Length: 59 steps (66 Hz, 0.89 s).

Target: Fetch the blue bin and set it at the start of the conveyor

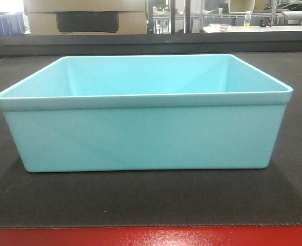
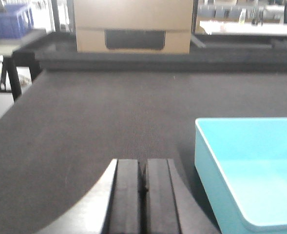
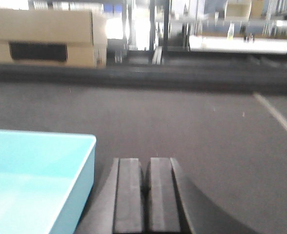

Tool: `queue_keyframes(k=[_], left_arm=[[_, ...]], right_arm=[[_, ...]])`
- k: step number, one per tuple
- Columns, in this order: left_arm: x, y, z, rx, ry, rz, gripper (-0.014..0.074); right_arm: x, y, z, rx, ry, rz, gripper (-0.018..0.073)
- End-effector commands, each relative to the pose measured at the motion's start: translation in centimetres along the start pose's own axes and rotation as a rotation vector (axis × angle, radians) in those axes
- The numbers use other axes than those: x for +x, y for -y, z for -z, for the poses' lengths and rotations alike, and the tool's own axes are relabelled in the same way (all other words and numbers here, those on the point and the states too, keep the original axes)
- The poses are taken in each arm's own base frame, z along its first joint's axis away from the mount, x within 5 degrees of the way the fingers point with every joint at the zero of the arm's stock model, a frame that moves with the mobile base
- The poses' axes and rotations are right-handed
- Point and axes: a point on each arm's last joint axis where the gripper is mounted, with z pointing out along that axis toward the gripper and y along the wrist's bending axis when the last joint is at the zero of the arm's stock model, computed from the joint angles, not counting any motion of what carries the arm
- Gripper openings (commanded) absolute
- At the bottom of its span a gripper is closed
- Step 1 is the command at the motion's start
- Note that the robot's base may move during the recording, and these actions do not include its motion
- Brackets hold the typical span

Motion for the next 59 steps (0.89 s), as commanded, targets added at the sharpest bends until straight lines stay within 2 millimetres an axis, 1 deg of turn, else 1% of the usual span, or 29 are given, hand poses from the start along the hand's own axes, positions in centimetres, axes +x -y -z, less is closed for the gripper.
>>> queue_keyframes(k=[1, 10, 43, 49, 55, 59], left_arm=[[-0.2, -0.1, 0.7, 0.001, 0.058, -0.004, -0.0111], [-0.3, -0.1, 1.0, 0.001, 0.075, -0.001, -0.0111], [-0.3, -0.1, 1.0, 0.001, 0.075, -0.001, -0.0111], [-0.2, 0.0, 1.1, 0.007, 0.069, 0.026, -0.0111], [0.1, 0.1, 1.1, -0.015, 0.063, -0.044, -0.0111], [0.9, 0.4, 0.8, -0.006, 0.049, -0.083, -0.0111]], right_arm=[[-0.4, 0.0, 0.6, 0.004, 0.059, 0.006, -0.0162], [-0.4, 0.0, 0.6, 0.003, 0.062, 0.006, -0.0162], [-0.4, 0.0, 0.6, 0.003, 0.062, 0.006, -0.0162], [-0.4, 0.0, 0.6, 0.003, 0.062, 0.006, -0.0162], [-0.4, 0.0, 0.6, 0.003, 0.062, 0.006, -0.0162], [-0.4, 0.0, 0.6, 0.003, 0.064, 0.006, -0.0162]])
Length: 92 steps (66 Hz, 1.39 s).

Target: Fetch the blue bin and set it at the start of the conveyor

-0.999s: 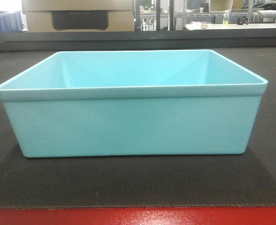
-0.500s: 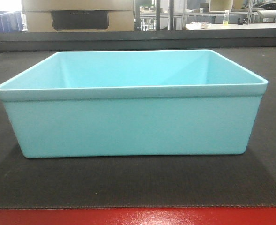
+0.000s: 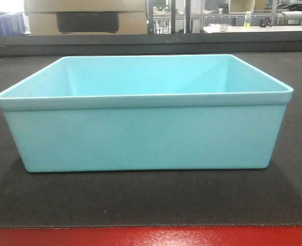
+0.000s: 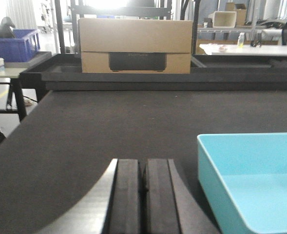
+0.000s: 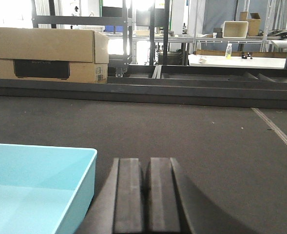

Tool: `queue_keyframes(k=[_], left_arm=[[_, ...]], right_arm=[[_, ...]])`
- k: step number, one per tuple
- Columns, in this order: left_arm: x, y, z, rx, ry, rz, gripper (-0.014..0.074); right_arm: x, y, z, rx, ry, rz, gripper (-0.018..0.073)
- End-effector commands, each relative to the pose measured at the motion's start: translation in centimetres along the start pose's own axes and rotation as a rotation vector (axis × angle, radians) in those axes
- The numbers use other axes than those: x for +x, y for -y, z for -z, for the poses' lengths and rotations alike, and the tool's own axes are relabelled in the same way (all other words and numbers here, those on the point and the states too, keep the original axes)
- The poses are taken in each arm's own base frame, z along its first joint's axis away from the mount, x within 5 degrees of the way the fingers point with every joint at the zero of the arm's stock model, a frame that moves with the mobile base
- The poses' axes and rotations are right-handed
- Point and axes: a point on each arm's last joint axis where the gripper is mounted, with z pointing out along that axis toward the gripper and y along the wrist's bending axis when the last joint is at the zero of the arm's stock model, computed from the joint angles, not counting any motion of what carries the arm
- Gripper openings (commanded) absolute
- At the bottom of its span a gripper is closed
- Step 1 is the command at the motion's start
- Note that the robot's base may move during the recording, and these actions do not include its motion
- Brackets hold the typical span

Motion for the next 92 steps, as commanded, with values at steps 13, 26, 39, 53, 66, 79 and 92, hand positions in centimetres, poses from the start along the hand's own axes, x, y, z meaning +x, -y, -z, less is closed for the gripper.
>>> queue_keyframes(k=[13, 26, 39, 53, 66, 79, 92], left_arm=[[5.1, 0.8, -1.8, -0.05, 0.074, 0.05, -0.0111], [10.1, 0.7, -3.4, -0.073, 0.138, 0.042, -0.0111], [11.5, 0.8, -3.5, -0.074, -0.013, 0.048, -0.0111], [11.4, 0.8, -3.5, -0.074, 0.004, 0.047, -0.0111], [11.4, 0.8, -3.5, -0.074, 0.004, 0.047, -0.0111], [11.4, 0.8, -3.5, -0.074, 0.004, 0.047, -0.0111], [11.4, 0.8, -3.5, -0.074, 0.004, 0.047, -0.0111]], right_arm=[[-0.3, 0.0, 0.1, 0.003, 0.031, 0.006, -0.0162], [-0.3, 0.0, 0.1, 0.003, 0.031, 0.006, -0.0162], [-0.3, 0.0, 0.1, 0.003, 0.031, 0.006, -0.0162], [-0.3, 0.0, 0.1, 0.003, 0.031, 0.006, -0.0162], [-0.3, 0.0, 0.1, 0.003, 0.031, 0.006, -0.0162], [-0.3, 0.0, 0.1, 0.003, 0.031, 0.006, -0.0162], [-0.3, 0.2, 0.1, 0.022, 0.034, 0.052, -0.0162]])
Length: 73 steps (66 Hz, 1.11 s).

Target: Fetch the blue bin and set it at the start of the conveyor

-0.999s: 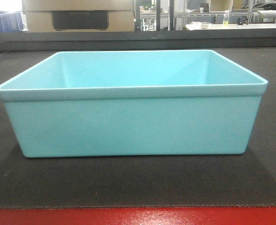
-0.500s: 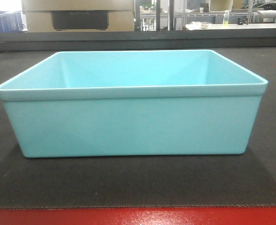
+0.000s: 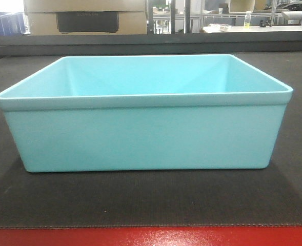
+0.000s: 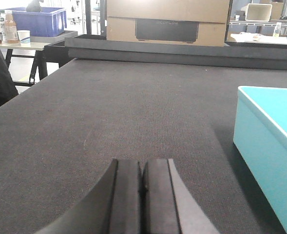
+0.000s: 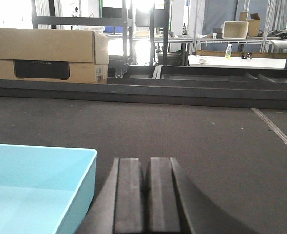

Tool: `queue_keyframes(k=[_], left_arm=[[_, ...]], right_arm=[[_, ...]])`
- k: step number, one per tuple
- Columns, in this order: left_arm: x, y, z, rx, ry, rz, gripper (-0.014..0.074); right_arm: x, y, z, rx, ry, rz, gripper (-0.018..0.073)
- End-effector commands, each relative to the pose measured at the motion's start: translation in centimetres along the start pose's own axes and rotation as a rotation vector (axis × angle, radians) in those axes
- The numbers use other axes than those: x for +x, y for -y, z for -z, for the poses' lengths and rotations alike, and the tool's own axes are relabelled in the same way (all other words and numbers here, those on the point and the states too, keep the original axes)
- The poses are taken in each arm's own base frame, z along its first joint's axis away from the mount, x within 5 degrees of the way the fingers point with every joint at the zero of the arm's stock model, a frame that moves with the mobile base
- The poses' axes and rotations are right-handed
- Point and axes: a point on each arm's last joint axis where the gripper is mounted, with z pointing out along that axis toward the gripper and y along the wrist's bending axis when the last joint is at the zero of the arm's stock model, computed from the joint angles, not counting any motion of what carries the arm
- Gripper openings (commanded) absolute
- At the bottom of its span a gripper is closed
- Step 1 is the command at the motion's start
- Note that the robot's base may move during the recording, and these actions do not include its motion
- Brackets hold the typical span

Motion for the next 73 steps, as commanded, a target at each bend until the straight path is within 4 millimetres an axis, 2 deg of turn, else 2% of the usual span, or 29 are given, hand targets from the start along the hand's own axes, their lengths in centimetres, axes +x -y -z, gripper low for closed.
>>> queue_keyframes(k=[1, 8, 13, 24, 33, 44, 73], left_arm=[[-0.3, 0.0, 0.1, -0.004, 0.028, 0.004, -0.0111], [-0.3, 0.0, 0.1, -0.004, 0.028, 0.004, -0.0111], [-0.3, 0.0, 0.1, -0.004, 0.028, 0.004, -0.0111], [-0.3, 0.0, 0.1, -0.004, 0.028, 0.004, -0.0111], [-0.3, 0.0, 0.1, -0.004, 0.028, 0.004, -0.0111], [-0.3, 0.0, 0.1, -0.004, 0.028, 0.004, -0.0111], [-0.3, 0.0, 0.1, -0.004, 0.028, 0.004, -0.0111]], right_arm=[[-0.3, 0.2, 0.1, 0.022, 0.031, 0.05, -0.0162], [0.5, 0.3, -0.3, 0.061, 0.03, 0.074, -0.0162], [2.7, 0.6, -1.0, 0.103, -0.036, 0.072, -0.0162], [10.2, 0.9, -2.3, 0.14, -0.257, -0.034, -0.0162], [15.2, 0.8, -2.2, 0.133, -0.391, -0.1, -0.0162], [14.6, 0.6, -1.5, 0.123, -0.268, -0.117, -0.0162], [14.6, 0.8, -1.5, 0.134, -0.272, -0.06, -0.0162]])
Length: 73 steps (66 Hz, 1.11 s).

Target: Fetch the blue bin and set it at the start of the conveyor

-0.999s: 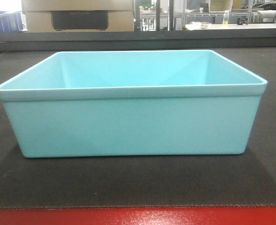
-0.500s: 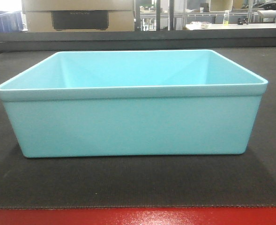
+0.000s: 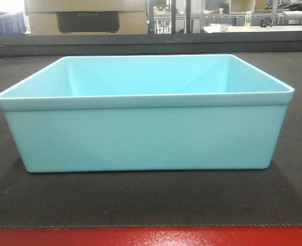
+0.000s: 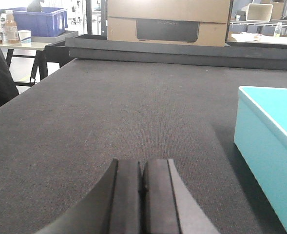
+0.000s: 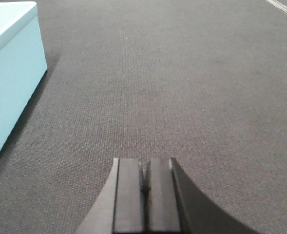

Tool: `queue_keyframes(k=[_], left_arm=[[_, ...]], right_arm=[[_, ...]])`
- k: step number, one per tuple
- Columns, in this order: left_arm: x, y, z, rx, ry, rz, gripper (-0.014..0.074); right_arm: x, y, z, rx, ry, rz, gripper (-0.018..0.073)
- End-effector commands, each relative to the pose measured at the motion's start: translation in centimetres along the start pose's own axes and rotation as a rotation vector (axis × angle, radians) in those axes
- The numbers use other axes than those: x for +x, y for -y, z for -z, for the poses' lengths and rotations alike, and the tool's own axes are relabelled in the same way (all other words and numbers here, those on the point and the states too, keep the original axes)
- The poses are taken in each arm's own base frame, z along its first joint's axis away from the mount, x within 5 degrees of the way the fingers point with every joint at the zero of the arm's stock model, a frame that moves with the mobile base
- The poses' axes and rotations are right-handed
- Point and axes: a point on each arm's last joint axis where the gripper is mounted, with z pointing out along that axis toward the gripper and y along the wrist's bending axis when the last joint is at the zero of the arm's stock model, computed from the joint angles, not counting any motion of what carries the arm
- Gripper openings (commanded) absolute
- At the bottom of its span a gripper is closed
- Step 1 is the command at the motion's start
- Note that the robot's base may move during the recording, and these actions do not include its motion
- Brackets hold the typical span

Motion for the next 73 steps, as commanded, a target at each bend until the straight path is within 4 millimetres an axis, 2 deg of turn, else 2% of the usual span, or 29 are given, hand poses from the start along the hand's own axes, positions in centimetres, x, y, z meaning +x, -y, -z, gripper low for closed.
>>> queue_keyframes(k=[1, 48, 49, 73], left_arm=[[-0.3, 0.0, 0.1, -0.004, 0.028, 0.003, -0.0111], [-0.3, 0.0, 0.1, -0.004, 0.028, 0.003, -0.0111], [-0.3, 0.0, 0.1, -0.004, 0.028, 0.003, -0.0111], [-0.3, 0.0, 0.1, -0.004, 0.028, 0.003, -0.0111]], right_arm=[[-0.3, 0.1, 0.0, 0.011, 0.029, 0.02, -0.0162], [-0.3, 0.1, 0.0, 0.011, 0.029, 0.02, -0.0162], [-4.2, 0.0, 1.0, 0.009, 0.474, 0.033, -0.0162], [-4.1, 0.0, 1.0, 0.009, 0.468, 0.033, -0.0162]])
